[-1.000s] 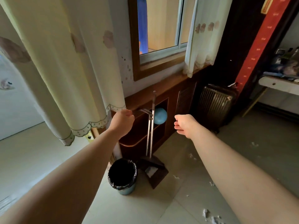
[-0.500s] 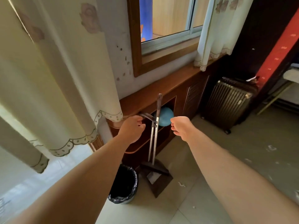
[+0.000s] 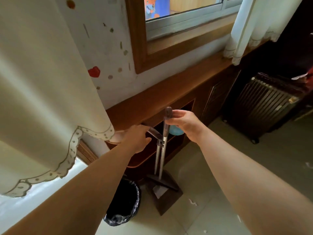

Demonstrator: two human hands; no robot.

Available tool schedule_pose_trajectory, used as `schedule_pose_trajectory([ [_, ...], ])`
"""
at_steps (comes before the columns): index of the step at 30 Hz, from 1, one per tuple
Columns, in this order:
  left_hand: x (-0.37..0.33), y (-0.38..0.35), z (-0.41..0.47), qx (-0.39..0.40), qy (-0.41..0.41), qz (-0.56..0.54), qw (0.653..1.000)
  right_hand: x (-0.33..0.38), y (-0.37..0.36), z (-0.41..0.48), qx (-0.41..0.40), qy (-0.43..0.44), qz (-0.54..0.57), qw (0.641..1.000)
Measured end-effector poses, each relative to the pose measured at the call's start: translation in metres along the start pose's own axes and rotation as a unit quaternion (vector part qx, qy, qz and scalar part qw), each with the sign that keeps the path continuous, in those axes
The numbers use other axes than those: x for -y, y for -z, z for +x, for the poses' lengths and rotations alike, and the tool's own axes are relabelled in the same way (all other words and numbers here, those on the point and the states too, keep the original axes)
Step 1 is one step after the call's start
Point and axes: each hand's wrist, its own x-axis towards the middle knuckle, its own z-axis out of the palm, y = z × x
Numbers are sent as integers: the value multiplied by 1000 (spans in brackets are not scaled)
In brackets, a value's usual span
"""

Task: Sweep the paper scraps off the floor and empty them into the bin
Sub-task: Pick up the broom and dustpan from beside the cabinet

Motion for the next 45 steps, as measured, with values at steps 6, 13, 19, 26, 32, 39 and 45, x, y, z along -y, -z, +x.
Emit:
schedule_pose_trajectory([
  [6,11,-23,45,46,-41,75,995,-7,4,16,70,13,81,994],
  [13,1,-33,72,46,-115,137,983,-19,0,23,34,28,118,992],
  [19,-25,-48,74,109,-114,50,986,-24,11,26,-158,46,152,974],
  [26,-57,-73,52,67,-123,66,988,-25,25,21,-356,30,137,924],
  [32,-64,-77,38,76,-112,59,989,-30,35,6,-357,14,126,926],
  [39,-54,-82,15,70,-71,53,994,-44,87,-16,-468,-32,155,870],
  [45,-53,-92,4,93,-48,50,993,-66,91,-14,-442,-51,104,890],
])
